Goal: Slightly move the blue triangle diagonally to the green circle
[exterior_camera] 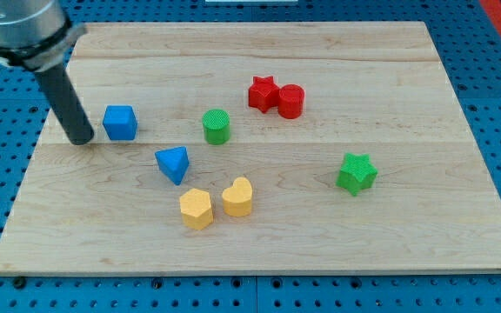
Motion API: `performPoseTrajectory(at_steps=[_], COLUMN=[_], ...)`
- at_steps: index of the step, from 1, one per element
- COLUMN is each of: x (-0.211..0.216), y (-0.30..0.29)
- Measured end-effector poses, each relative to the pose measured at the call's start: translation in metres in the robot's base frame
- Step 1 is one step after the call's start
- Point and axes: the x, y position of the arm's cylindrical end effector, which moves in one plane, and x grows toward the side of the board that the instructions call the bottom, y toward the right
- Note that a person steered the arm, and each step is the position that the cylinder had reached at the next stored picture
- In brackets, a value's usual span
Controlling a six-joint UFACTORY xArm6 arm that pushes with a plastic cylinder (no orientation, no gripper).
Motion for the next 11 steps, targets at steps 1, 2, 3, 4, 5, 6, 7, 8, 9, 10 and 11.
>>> performPoseTrajectory(at_steps=[1, 2, 3, 4, 5, 6, 7, 8, 9, 10, 11], x=[-0.009, -0.007, 0.044, 0.098, 0.091, 0.082, 0.075, 0.061, 0.061, 0.06, 0.06], y=[0.017, 0.073, 0.042, 0.098, 0.181, 0.192, 0.139, 0.132, 0.165, 0.155, 0.124])
